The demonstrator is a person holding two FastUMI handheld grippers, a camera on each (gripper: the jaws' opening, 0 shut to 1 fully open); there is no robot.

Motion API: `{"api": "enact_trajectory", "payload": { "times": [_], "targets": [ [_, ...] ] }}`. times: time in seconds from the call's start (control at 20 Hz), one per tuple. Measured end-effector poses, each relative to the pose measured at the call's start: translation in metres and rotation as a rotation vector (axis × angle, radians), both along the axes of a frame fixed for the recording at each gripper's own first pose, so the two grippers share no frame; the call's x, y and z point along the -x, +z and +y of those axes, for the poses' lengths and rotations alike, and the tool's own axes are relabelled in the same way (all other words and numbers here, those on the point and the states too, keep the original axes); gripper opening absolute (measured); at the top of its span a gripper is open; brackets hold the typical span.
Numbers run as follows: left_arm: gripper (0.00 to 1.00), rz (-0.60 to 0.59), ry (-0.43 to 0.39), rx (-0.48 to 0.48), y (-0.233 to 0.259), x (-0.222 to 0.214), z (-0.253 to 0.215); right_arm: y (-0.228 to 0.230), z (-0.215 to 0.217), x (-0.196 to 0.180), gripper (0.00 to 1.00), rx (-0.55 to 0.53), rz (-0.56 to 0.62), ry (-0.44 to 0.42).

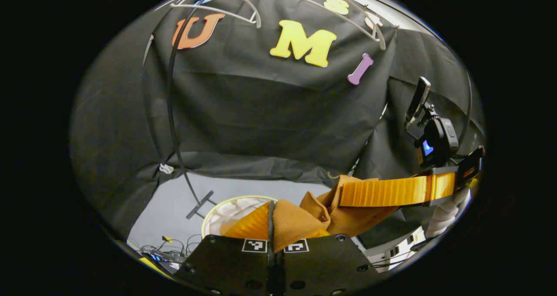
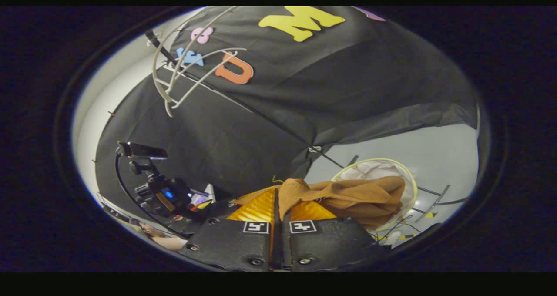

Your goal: Grasp the clothes on the hanger with both hands and then place them into the laundry hamper below.

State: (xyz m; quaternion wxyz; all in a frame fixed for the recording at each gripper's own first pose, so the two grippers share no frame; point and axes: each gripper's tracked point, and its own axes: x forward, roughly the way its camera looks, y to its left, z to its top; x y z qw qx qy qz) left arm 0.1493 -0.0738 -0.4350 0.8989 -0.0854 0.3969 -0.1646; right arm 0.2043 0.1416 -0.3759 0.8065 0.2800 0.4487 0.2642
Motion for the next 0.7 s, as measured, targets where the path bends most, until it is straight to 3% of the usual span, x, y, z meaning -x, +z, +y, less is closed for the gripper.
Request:
{"api": "enact_trajectory", "payload": {
  "times": [0.4,0.7],
  "targets": [
    [0.06,0.178,0.033,-0.029,-0.073,0.059,0.011,-0.09,-0.018,0.036,0.04,0.185,0.148,0.015],
    [0.06,0.221,0.04,-0.066,-0.081,0.071,0.021,-0.108,-0.022,0.044,0.04,0.258,0.174,0.003]
  ]
}}
